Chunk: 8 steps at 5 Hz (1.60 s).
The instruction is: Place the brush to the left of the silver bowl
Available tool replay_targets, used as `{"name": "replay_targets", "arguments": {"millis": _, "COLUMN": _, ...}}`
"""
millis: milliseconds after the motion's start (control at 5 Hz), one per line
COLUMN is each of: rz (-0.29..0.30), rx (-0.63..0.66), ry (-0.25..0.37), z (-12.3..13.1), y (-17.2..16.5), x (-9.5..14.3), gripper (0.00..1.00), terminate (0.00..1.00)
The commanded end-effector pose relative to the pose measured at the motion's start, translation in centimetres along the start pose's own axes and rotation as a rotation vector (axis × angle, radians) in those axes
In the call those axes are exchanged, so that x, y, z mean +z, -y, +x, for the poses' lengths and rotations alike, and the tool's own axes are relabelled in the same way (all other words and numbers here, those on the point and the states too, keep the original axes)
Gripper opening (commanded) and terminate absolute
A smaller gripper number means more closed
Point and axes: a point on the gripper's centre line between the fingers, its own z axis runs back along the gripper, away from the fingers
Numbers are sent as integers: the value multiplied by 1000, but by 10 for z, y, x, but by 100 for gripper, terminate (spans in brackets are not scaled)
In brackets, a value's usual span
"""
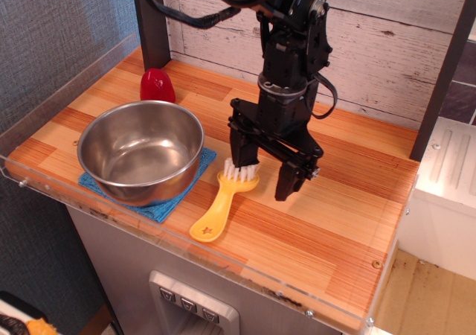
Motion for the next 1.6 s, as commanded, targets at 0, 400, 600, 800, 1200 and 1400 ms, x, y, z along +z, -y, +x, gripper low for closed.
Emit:
{"name": "replay_targets", "arguments": {"millis": 0, "rz": -6, "rx": 75, "ry": -48, "z": -7, "y": -21, "x": -16, "gripper": 0, "terminate": 0}}
{"name": "replay_targets", "arguments": {"millis": 400, "rz": 3, "rx": 72, "ry": -72, "z": -5, "y": -21, "x": -20, "gripper": 0, "terminate": 0}}
{"name": "replay_targets", "arguments": {"millis": 600, "rz": 1, "rx": 41, "ry": -83, "z": -4, "y": -19, "x": -20, "gripper": 0, "terminate": 0}}
{"name": "replay_targets", "arguments": {"millis": 800, "rz": -21, "rx": -25, "ry": -32, "z": 2, "y": -4, "x": -9, "gripper": 0, "terminate": 0}}
{"name": "replay_targets", "arguments": {"millis": 1200, "rz": -113, "rx": -98, "ry": 227, "z": 20, "y": 29, "x": 70, "gripper": 0, "terminate": 0}}
{"name": "replay_targets", "arguments": {"millis": 1400, "rz": -164, "rx": -91, "ry": 336, "z": 26, "y": 29, "x": 106, "gripper": 0, "terminate": 0}}
